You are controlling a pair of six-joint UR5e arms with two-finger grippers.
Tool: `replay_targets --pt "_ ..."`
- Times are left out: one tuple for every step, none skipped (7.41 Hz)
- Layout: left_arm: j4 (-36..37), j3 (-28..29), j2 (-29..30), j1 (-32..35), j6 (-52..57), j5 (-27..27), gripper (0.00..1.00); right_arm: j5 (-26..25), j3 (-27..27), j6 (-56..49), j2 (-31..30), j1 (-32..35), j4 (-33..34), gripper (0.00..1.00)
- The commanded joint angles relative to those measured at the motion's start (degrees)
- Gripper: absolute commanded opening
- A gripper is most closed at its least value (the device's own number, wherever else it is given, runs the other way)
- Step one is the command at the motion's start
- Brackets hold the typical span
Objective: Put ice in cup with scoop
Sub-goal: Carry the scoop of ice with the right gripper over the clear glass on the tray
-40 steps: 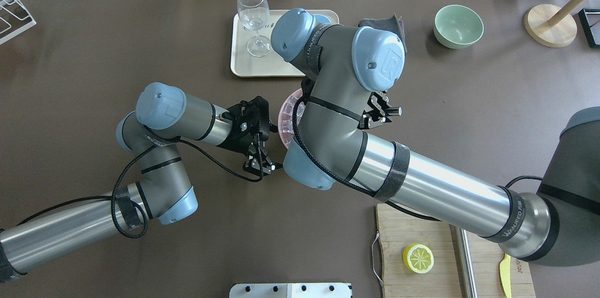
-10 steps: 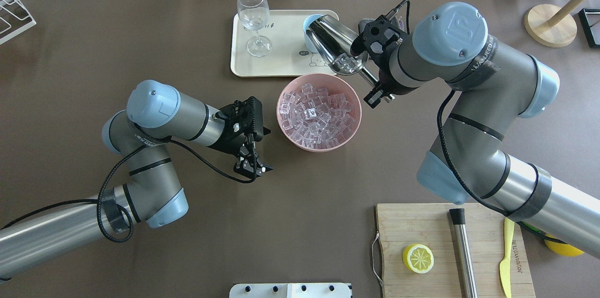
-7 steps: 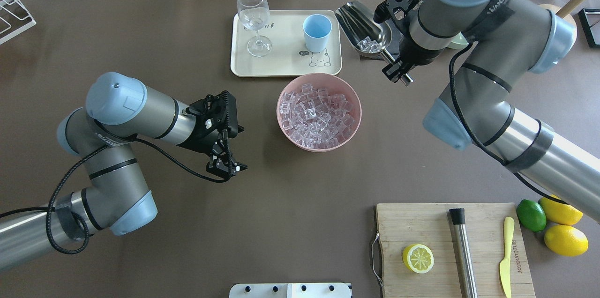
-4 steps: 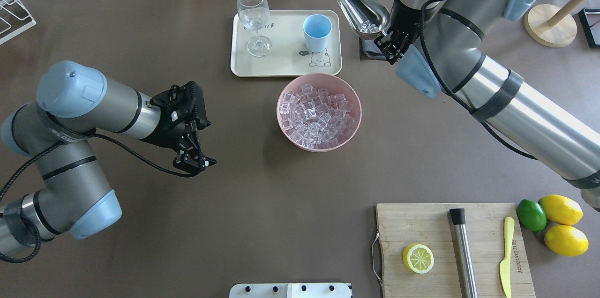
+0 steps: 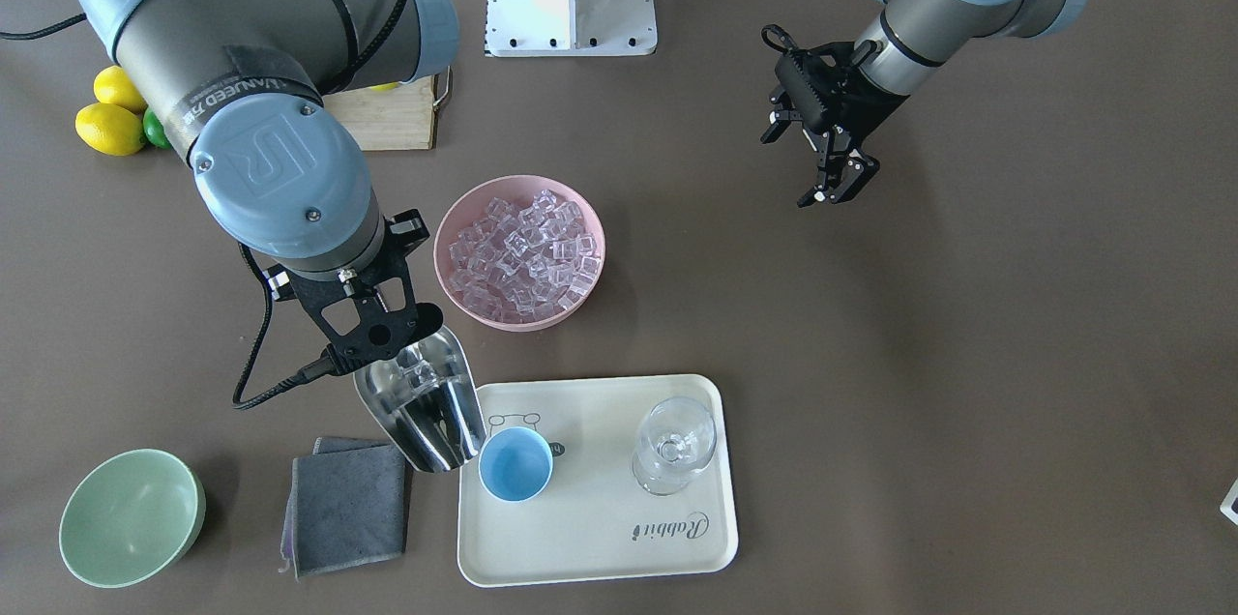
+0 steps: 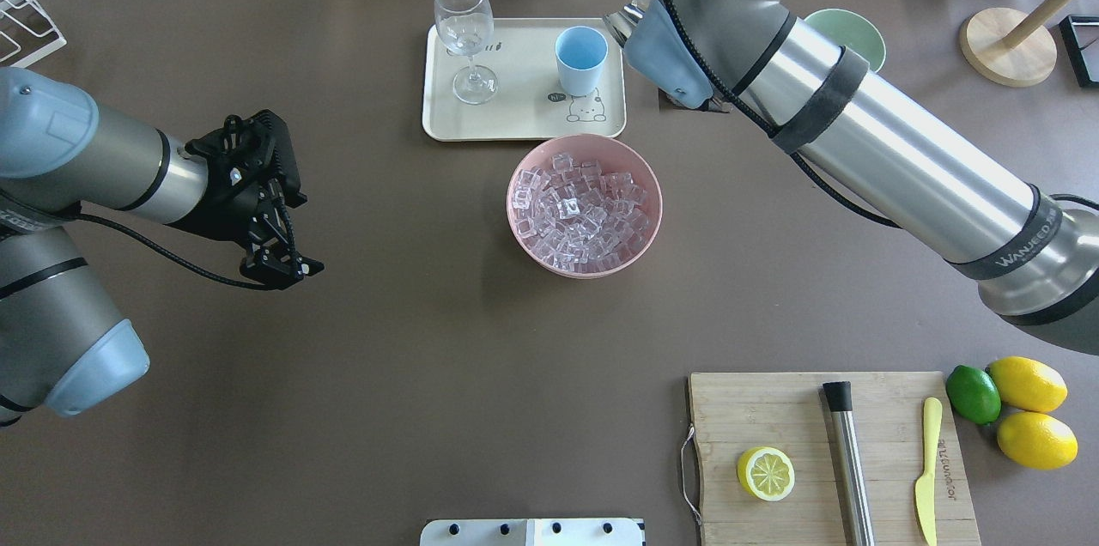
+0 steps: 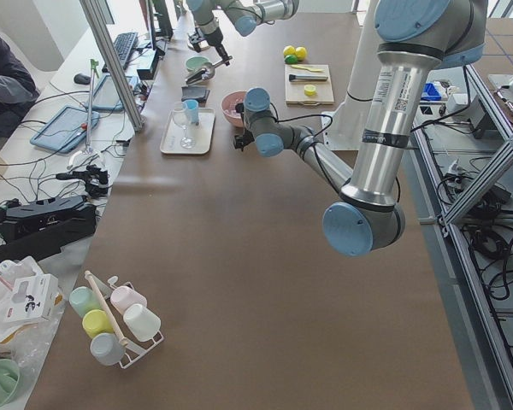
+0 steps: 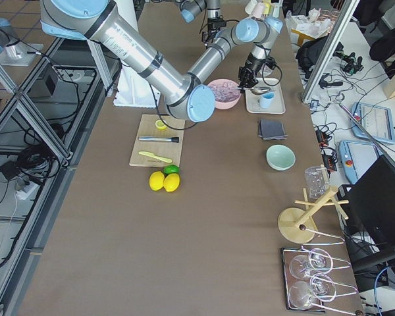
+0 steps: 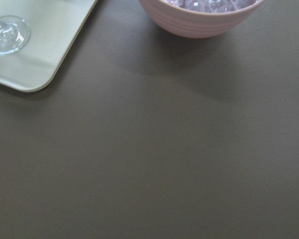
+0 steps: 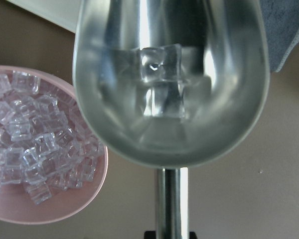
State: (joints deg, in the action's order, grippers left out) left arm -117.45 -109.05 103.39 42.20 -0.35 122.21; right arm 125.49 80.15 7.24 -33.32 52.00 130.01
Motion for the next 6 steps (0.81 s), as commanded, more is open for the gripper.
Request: replay_targets --pt "5.79 -0.46 -3.36 8.47 -0.17 5.91 0.99 0.02 -4.45 -5.30 4.83 -0.84 9.11 0.00" --pt "12.09 -0.37 -3.55 10.78 -0.52 6.19 0.99 -0.15 -6.56 -5.39 5.54 -2.15 9.03 0.00" --pt "19.64 -0.03 -3.81 13.15 -0.78 6.02 0.99 -0.41 -9.81 -5.39 7.90 -3.30 9.03 0.00" --pt "21.98 0.50 -3.90 15.17 -0.87 6.11 0.99 -1.11 -10.10 -5.39 8.18 -3.31 9.21 0.00" --pt "22.00 2.59 -3.99 16.15 -0.79 6.63 0.99 -1.82 -10.62 -5.48 8.79 -3.31 9.29 0.00" --pt "22.26 4.09 -4.34 18.25 -0.87 6.81 0.99 -1.91 -12.98 -5.66 10.02 -3.31 9.30 0.00"
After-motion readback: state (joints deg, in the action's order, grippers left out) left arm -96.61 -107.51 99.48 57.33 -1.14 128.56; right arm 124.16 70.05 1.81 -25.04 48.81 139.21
